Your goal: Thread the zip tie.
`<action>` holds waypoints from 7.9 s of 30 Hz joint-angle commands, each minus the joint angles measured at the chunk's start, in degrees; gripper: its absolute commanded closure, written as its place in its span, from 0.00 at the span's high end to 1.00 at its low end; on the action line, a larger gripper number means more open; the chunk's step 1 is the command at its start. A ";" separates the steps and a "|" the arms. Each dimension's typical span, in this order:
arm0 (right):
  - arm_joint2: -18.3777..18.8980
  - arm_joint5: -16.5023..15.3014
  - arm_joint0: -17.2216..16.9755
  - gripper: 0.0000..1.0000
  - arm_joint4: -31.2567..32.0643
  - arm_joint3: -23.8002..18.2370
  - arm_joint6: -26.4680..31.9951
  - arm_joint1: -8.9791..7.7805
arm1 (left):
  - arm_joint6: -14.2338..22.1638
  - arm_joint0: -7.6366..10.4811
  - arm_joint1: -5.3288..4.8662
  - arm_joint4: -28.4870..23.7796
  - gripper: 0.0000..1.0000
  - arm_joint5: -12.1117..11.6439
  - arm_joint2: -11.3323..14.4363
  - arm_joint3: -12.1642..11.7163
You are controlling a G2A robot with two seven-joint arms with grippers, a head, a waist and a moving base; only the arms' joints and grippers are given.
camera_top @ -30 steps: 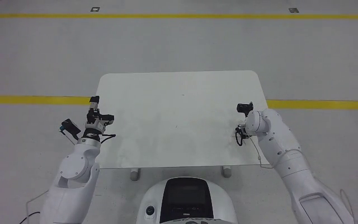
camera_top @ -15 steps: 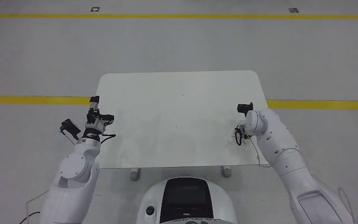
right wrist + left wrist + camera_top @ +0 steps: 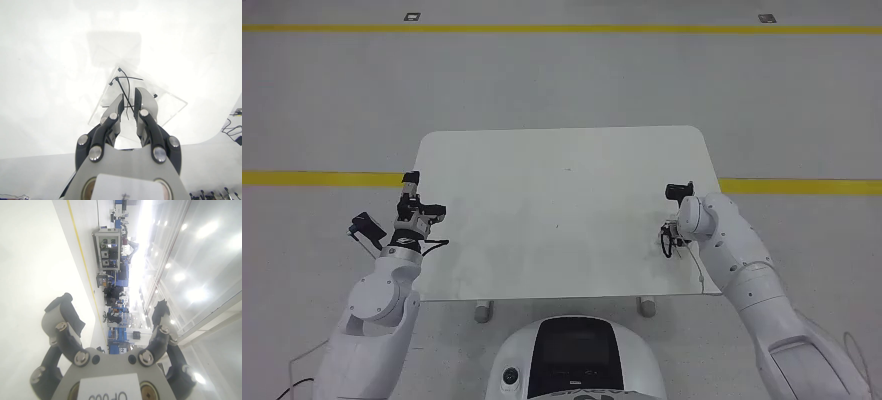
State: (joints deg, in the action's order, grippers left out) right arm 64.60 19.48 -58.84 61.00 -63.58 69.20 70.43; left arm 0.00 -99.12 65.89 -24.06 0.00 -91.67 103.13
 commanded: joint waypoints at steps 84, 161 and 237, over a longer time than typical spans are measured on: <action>27.32 -38.96 -24.37 0.00 -35.04 -21.01 -17.11 -4.18 | 0.00 0.00 0.00 0.00 1.00 0.00 0.00 0.00; 22.16 -22.70 -17.68 0.00 -58.61 -18.64 -14.73 -4.96 | -0.03 -0.18 -0.09 8.17 1.00 -6.03 0.54 1.02; 5.47 0.00 10.01 0.00 -65.84 7.94 -6.50 -4.34 | -30.30 14.88 -8.54 114.02 1.00 -10.52 31.02 -4.12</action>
State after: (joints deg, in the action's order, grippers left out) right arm 70.20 19.48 -49.25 -4.37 -55.85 62.41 66.08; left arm -31.26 -85.60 57.76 89.96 -10.29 -61.70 98.93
